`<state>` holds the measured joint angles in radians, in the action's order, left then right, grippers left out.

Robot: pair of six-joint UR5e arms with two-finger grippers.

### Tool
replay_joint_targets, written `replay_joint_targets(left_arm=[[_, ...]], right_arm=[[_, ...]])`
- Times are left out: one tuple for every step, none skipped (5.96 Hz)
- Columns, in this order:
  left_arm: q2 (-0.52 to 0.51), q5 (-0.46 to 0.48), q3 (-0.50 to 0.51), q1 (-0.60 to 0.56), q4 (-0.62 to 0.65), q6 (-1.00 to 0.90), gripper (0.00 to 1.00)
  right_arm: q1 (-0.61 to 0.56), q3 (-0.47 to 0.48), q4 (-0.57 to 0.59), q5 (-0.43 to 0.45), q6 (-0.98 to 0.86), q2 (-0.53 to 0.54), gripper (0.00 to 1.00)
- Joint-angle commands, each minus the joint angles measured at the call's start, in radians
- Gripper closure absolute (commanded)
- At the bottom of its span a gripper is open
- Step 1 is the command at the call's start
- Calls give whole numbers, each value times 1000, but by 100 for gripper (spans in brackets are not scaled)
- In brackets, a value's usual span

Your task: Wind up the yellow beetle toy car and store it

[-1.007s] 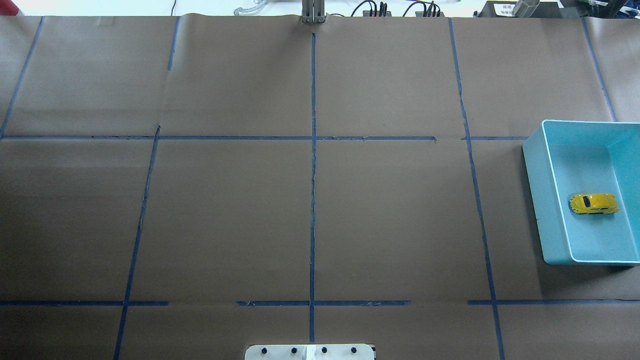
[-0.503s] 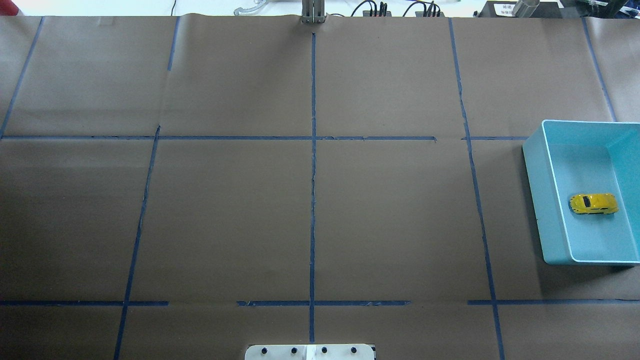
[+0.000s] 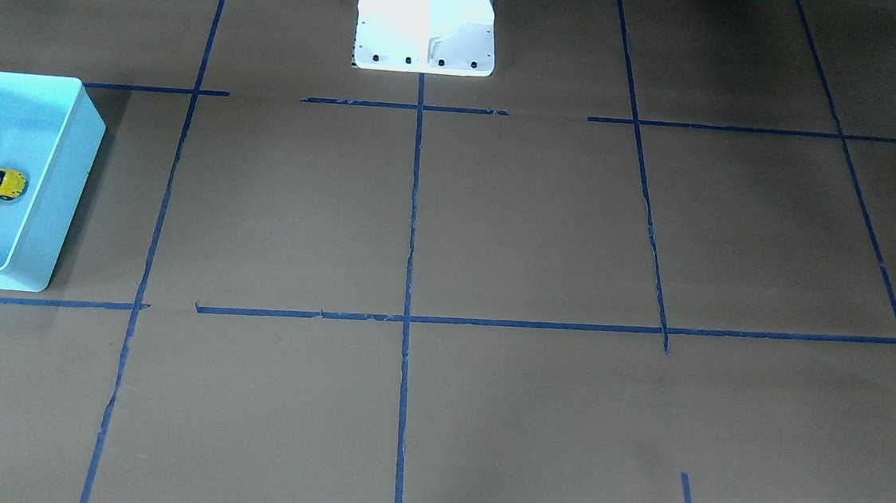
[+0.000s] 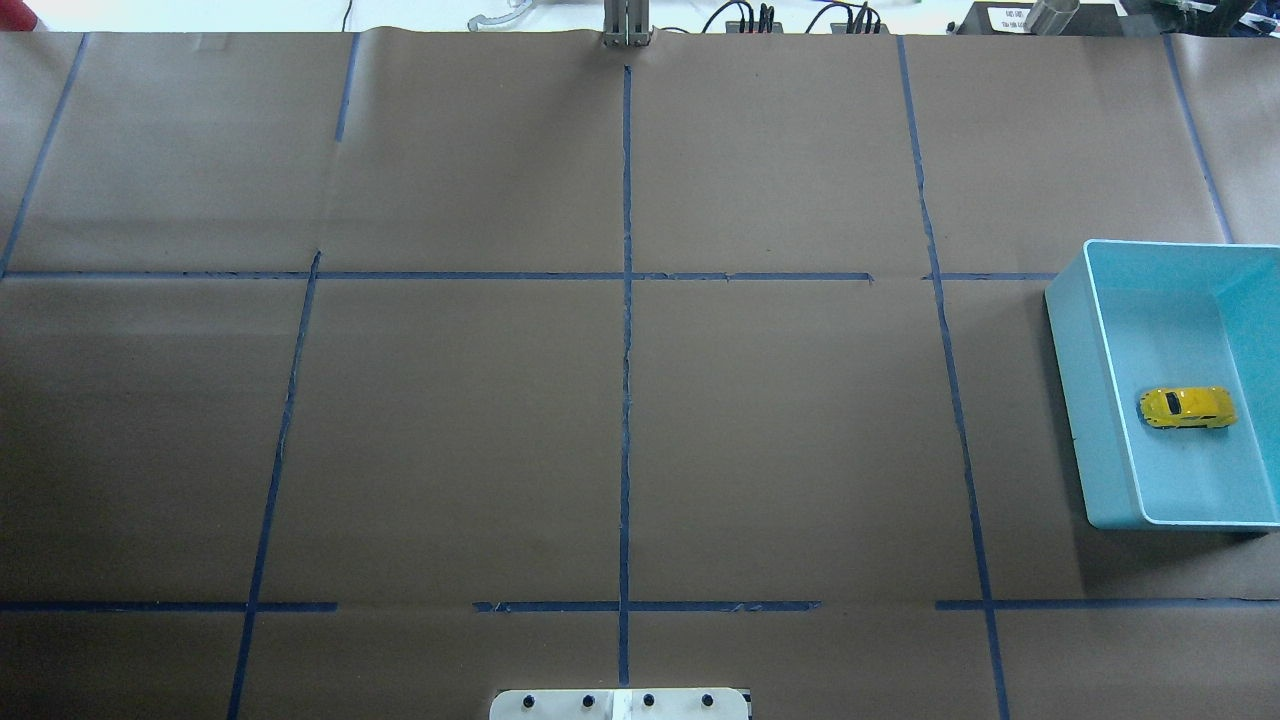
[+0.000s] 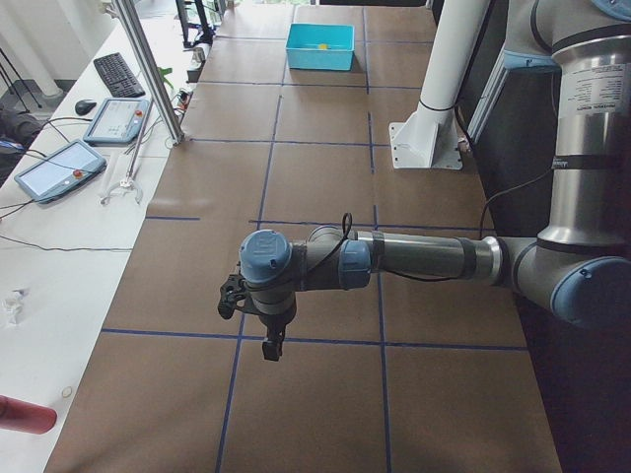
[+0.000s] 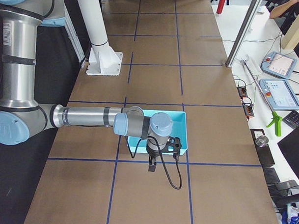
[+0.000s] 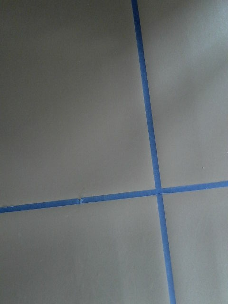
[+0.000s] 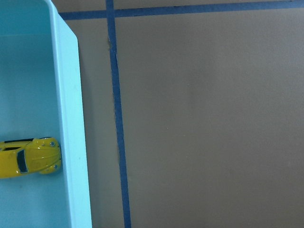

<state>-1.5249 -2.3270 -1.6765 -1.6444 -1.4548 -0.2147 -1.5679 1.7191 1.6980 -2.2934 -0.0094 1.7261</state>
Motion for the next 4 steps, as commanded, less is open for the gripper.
replay_joint_targets(left_arm=[[0,0,0,0,1,2,0],[0,0,0,0,-1,-5,0],[2,0,-2,0,-1,-8,0],[2,0,-3,0,-1,-8,0]], right_arm=[[-9,-1,0,-20,-3,-2,0],[-9,-1,-1,-20,-4,-3,0],[-9,0,-1,-20,-4,-3,0],[-9,2,-3,-17,-4,-11,0]])
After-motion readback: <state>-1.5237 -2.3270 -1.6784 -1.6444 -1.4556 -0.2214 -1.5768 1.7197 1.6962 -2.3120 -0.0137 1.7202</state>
